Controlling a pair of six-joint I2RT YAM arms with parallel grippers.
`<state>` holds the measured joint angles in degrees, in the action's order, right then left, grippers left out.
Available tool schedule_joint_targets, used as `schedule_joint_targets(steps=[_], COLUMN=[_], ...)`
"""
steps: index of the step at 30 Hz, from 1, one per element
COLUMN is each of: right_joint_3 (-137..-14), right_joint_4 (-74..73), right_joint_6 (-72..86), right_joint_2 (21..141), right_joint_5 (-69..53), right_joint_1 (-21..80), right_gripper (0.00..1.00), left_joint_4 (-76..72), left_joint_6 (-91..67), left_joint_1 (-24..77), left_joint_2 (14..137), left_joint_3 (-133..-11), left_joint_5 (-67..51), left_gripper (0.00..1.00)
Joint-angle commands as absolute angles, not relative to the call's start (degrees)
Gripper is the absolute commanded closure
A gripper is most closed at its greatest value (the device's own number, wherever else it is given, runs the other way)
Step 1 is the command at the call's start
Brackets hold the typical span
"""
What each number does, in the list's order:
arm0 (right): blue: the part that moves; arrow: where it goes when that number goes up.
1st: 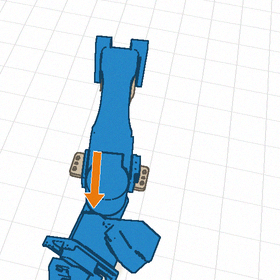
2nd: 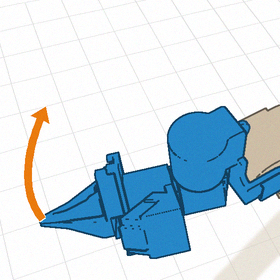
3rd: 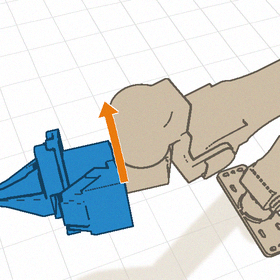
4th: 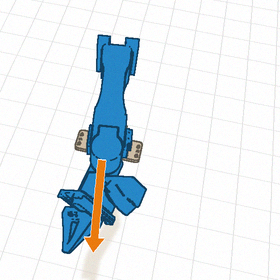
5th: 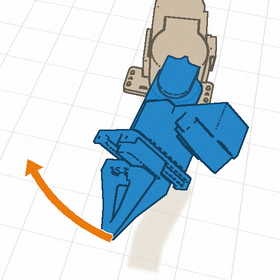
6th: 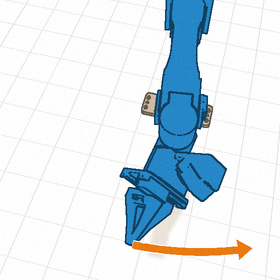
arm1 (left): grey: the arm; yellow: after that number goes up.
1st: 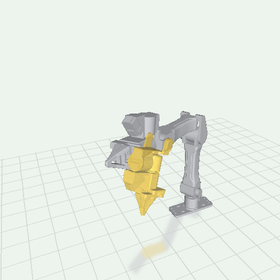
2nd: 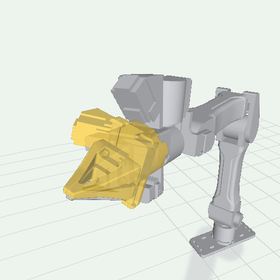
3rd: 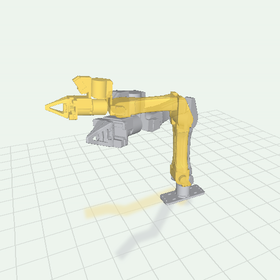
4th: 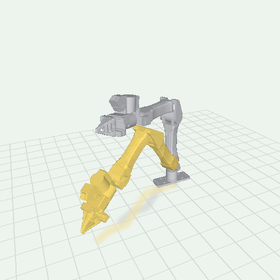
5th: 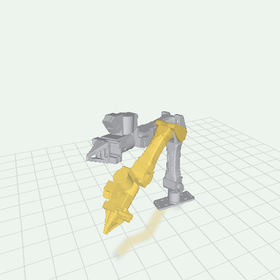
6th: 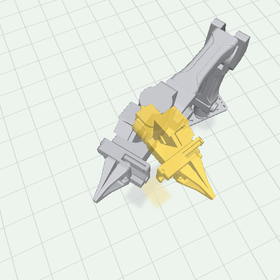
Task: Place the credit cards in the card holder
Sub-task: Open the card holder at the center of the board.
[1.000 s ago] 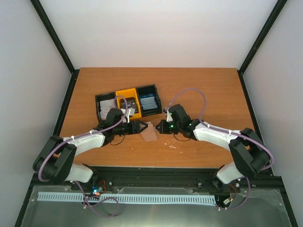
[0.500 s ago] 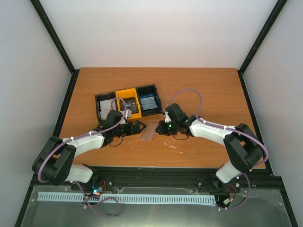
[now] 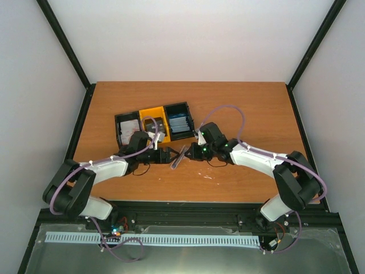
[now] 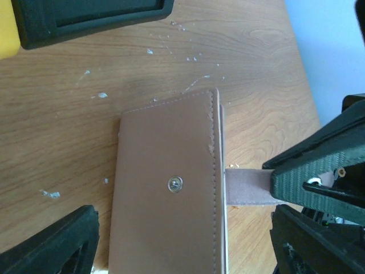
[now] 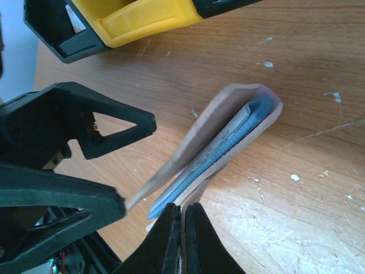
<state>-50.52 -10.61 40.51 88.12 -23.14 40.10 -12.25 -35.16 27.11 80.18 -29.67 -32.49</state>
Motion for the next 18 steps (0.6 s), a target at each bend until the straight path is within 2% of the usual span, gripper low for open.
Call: schedule_joint_targets(steps=[1,7,18], right_joint_3=[-50.8,-51.1,-51.6], right_joint_4=[-9.4,-11.4,-13.1], right_joint_6=[39.9,39.1,37.5], right_joint_2=[85.9,86.9,87.0], right_joint_5=[-24.4,-23.2,-21.1], right_joint_1=[40.0,40.0,40.0], right_gripper=[0.97,0.97,0.97], left_joint_4=[-11.9,-12.1,-8.8], left_joint_6=[-33.1,-32.7,-31.1], left_joint_1=[27.2,27.1,27.2], left_joint_2=[81.5,83.4,86.5], left_joint_3=[-32.2,-33.3,-35.3], left_joint_5=[-34.3,-35.6,-33.6], left_gripper=[0.19,0.35,0.40])
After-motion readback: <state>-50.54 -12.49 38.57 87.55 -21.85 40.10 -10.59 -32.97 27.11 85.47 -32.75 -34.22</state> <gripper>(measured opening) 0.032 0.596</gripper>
